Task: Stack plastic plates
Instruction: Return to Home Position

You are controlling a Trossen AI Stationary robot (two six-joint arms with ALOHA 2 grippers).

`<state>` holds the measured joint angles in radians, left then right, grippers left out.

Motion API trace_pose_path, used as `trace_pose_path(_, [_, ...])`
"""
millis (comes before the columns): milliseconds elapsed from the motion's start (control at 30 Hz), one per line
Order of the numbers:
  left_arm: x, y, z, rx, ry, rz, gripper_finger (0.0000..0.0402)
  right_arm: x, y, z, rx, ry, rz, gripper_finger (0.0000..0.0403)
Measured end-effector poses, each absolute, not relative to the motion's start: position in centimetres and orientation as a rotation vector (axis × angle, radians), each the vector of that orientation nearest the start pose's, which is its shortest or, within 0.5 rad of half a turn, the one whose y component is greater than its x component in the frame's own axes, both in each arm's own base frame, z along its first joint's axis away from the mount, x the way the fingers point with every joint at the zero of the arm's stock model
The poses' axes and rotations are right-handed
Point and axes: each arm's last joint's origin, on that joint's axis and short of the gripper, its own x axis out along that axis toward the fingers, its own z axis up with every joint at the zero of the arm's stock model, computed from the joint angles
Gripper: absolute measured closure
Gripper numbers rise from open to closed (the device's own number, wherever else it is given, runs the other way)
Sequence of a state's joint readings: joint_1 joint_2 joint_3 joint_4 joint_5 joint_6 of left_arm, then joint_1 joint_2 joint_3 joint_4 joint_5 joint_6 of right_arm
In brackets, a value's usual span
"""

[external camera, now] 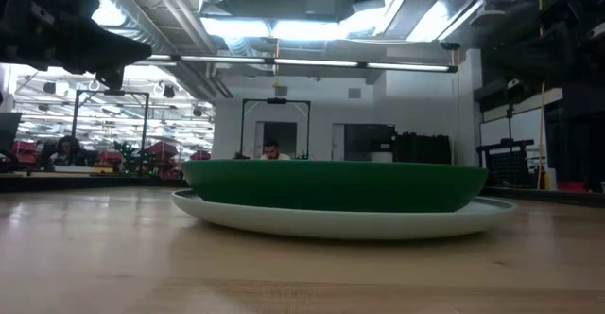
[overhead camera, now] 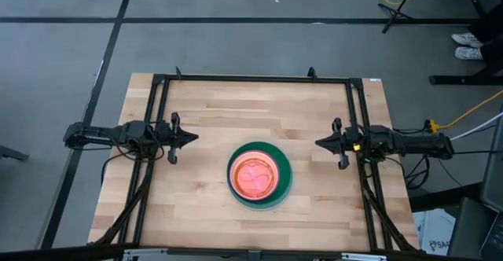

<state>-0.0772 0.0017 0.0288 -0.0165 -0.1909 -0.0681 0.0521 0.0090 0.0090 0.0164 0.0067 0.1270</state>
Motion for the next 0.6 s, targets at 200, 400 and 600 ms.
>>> trace_pose_path(200, [9.59,-0.16,17.14,-0.071,-0.012,0.123,0.0399,9.77,0.49,16.71,0.132,-0.01,0.047,0.04])
trace_pose_path(400, [9.6,-0.17,17.12,-0.071,-0.009,0.121,0.0399,9.77,0.49,16.71,0.133,-0.01,0.047,0.04])
trace_pose_path(600, [9.6,-0.17,17.12,-0.071,-0.01,0.12,0.0399,9.77,0.49,16.71,0.133,-0.009,0.047,0.04])
